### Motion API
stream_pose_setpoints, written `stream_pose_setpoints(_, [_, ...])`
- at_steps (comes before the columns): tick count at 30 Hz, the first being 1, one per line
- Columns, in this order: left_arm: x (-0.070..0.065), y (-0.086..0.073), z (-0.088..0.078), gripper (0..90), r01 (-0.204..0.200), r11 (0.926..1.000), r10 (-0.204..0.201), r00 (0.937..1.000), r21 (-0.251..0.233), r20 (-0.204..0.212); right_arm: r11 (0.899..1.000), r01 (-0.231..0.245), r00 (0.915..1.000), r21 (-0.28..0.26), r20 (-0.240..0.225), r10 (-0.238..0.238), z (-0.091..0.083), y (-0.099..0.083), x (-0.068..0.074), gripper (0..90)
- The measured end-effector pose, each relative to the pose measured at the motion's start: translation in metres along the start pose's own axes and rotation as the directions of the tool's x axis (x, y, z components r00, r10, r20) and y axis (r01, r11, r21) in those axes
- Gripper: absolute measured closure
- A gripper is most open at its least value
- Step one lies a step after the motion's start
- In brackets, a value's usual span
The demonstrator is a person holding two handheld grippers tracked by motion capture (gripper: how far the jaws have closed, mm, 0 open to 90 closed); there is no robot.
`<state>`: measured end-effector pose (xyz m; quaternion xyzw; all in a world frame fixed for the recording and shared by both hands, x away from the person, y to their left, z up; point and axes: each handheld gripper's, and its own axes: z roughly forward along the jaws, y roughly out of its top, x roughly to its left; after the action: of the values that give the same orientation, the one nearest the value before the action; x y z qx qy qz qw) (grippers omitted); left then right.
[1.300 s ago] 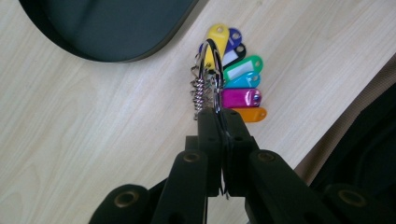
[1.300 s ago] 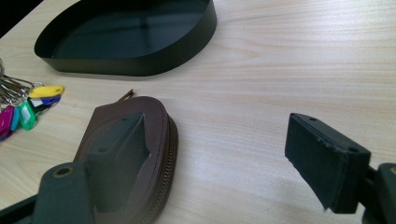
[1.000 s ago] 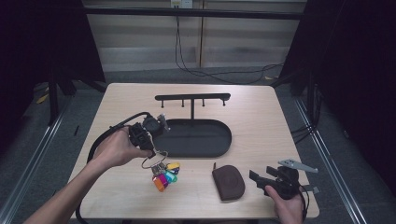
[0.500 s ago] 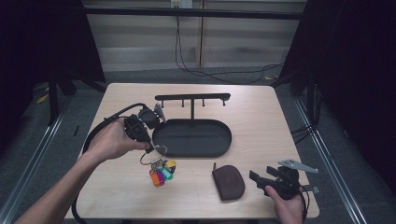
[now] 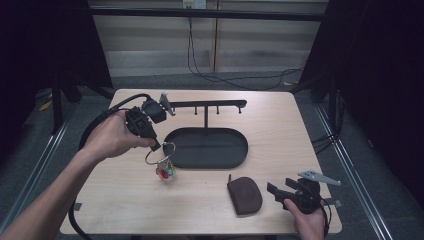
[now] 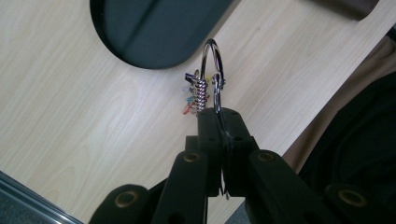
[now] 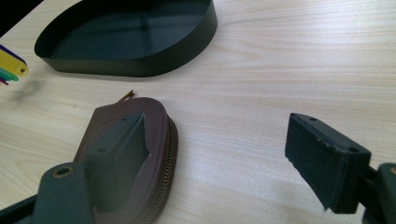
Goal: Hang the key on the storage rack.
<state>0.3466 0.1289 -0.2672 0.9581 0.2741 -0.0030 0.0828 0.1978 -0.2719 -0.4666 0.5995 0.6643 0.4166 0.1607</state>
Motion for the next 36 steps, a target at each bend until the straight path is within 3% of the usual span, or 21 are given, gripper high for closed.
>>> stream_pose_setpoints(11, [0.015, 0.013, -0.007, 88.5, 0.036, 0.9993, -0.036, 0.9993, 0.014, 0.006, 1.0, 0.016, 0.9998, -0.001, -0.013, -0.016, 0.0, 0.0, 0.002, 16.4])
stream_pose_setpoints(23, [0.033, 0.025, -0.016, 88.5, 0.068, 0.9977, -0.068, 0.9973, -0.006, 0.026, 1.0, 0.022, 0.9997, -0.009, -0.014, -0.022, -0.002, 0.0, 0.002, 14.9])
stream_pose_setpoints(36, [0.048, 0.04, -0.014, 88.5, 0.112, 0.9935, -0.111, 0.9935, -0.02, 0.025, 1.0, 0.023, 0.9996, -0.01, -0.018, -0.024, -0.002, -0.001, 0.003, 15.1])
